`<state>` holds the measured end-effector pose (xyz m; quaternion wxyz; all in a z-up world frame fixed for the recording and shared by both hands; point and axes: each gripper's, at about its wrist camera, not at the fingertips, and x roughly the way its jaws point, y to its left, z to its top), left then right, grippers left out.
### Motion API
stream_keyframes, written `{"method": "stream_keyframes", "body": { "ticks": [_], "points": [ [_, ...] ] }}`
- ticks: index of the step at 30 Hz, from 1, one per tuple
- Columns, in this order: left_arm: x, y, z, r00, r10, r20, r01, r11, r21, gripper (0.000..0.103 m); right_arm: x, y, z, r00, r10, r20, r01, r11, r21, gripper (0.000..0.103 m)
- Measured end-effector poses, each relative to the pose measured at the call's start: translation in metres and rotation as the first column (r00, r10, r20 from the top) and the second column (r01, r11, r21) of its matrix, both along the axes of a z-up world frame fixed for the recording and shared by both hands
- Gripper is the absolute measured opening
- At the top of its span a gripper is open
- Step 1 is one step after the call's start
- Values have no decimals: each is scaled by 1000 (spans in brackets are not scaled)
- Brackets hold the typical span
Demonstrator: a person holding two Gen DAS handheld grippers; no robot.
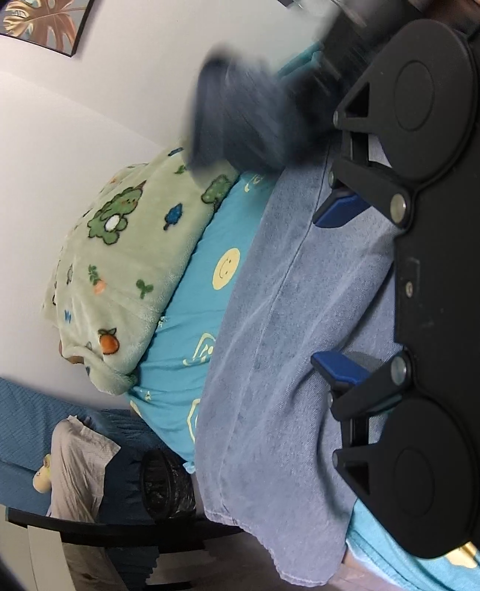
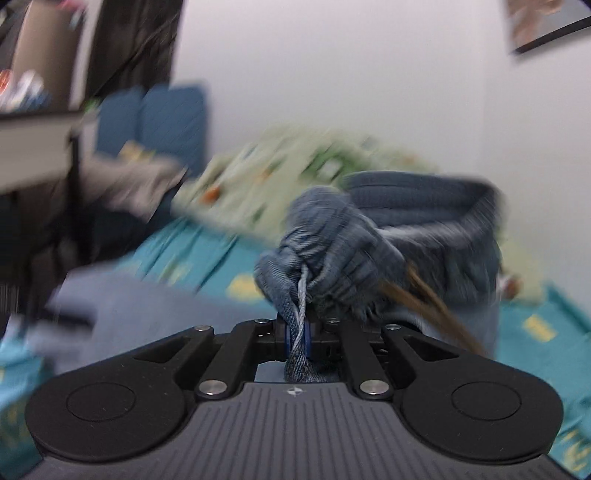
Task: Fold clothes
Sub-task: 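Lay the waistband over the folded legs with the right gripper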
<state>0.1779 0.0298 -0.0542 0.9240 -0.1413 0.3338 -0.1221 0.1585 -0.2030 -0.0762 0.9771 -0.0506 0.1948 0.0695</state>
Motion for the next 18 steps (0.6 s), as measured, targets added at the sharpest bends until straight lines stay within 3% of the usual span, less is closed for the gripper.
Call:
{"method": "stream_keyframes", "body": {
  "ticks": [2, 5, 10, 13, 15, 18],
  "points": [
    [0, 1, 0, 1000, -1, 3, 1, 1000, -17, 71, -1, 13, -18, 998, 37, -51, -38, 999, -28, 7],
    [1, 5, 3, 1000, 3, 17, -2, 998, -57, 71, -12, 19, -20, 997, 49, -51, -52, 997, -50, 8],
    [1, 8, 9, 999, -6, 47, 12, 992, -125, 71, -29, 15, 5, 996, 91, 8, -90, 994, -59, 8],
    [-1, 6, 13, 998, -29, 64, 38, 989, -143, 71, -36, 19, -7, 992, 123, -29, -125, 989, -72, 8],
    [-3, 0, 14, 996, -46, 72, 54, 992, -114, 71, -34, 24, -25, 985, 152, -82, -160, 982, -100, 9],
    [-8, -12, 12, 993, -72, 89, 74, 997, -12, 71, -33, 27, -35, 982, 153, -110, -165, 981, -106, 11]
  ]
}}
